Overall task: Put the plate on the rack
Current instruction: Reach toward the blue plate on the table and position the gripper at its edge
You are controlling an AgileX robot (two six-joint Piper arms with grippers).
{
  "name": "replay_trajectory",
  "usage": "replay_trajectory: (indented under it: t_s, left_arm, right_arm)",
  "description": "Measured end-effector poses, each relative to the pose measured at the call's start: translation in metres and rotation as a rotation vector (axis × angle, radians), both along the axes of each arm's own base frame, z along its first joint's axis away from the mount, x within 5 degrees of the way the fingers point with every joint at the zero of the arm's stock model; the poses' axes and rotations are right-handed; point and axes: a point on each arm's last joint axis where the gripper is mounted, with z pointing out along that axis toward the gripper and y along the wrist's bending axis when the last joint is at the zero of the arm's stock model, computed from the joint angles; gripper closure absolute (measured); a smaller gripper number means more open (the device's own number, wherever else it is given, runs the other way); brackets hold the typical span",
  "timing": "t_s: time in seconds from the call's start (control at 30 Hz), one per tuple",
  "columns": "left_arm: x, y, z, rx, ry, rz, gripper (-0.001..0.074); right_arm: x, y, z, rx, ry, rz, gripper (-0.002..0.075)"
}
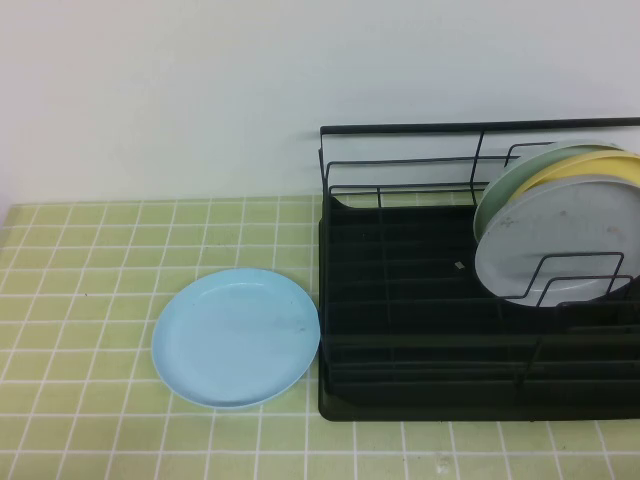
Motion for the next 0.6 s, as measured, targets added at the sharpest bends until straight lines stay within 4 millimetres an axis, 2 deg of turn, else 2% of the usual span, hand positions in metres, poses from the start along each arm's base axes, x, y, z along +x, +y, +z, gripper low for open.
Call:
replay_trajectory:
  t_s: [0.27, 0.6]
  left_arm:
    - [0.001, -0.001, 0.007, -0.023, -0.076, -0.012, 0.0735]
    - [-0.007, -0.008, 0.059, -0.014, -0.671, -0.088, 0.0735]
  right_arm:
    - [0.0, 0.0, 0.0, 0.0, 0.0, 0.0, 0.0727]
    - [0.0, 0.0, 0.0, 0.0, 0.0, 0.0, 0.0727]
